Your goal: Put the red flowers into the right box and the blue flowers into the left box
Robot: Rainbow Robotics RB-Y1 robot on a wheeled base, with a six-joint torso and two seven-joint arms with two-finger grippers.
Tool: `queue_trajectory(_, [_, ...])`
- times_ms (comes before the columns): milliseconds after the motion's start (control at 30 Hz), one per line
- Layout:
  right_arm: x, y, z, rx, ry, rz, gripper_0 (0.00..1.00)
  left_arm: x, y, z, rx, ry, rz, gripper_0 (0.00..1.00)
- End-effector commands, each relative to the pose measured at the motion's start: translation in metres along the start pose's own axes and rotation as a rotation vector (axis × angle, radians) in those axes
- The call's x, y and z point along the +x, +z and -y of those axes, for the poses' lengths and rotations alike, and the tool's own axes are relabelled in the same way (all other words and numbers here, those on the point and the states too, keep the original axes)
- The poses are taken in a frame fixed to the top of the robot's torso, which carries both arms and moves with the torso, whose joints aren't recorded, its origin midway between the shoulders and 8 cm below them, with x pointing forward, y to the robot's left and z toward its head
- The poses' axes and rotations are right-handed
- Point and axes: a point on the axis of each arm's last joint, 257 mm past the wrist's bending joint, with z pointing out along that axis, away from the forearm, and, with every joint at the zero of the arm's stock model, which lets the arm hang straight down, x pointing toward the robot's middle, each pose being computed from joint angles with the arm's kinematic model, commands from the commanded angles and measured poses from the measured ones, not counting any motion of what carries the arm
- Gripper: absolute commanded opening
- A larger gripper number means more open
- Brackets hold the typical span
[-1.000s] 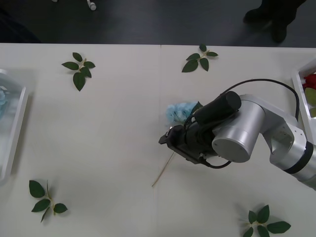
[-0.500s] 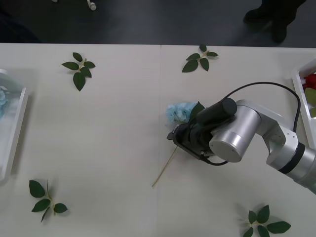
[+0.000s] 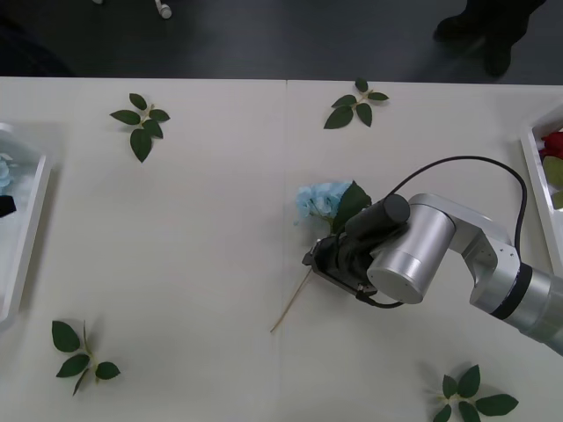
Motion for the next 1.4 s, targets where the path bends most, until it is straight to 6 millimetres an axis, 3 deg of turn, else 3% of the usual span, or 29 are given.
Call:
queue_trajectory(33, [-0.005, -0.005, -0.015, -0.036, -0.003, 0.006, 1.0, -0.017, -0.006, 0.037, 0.111, 0.183, -0.009, 1.0])
queue_trajectory(367, [-0.01, 0.005, 0.0, 0.002, -0.003, 0.007, 1.0, -0.004, -0.009, 0.107, 0.379, 0.411, -0.073, 1.0])
queue_trajectory(633, [-0.011, 0.017, 0.021, 0.052, -0.059, 0.03, 1.0, 0.002, -0.003, 0.151, 0.599, 0.466, 0.052, 1.0])
queue_trajectory(967, [-0.007, 0.013, 0.035, 0.129, -0.049, -0.01, 1.0, 0.015, 0.004, 0.157, 0.75, 0.666, 0.102, 1.0])
queue_trajectory(1267, [-0.014, -0.005, 0.018, 0.166, -0.065, -0.037, 1.0, 0.009, 0.016, 0.147, 0.779, 0.687, 0.163, 1.0])
queue_trajectory(1400, [-0.017, -0.004, 0.014, 0.166, -0.057, -0.039, 1.0, 0.008, 0.019, 0.145, 0.78, 0.674, 0.164, 1.0])
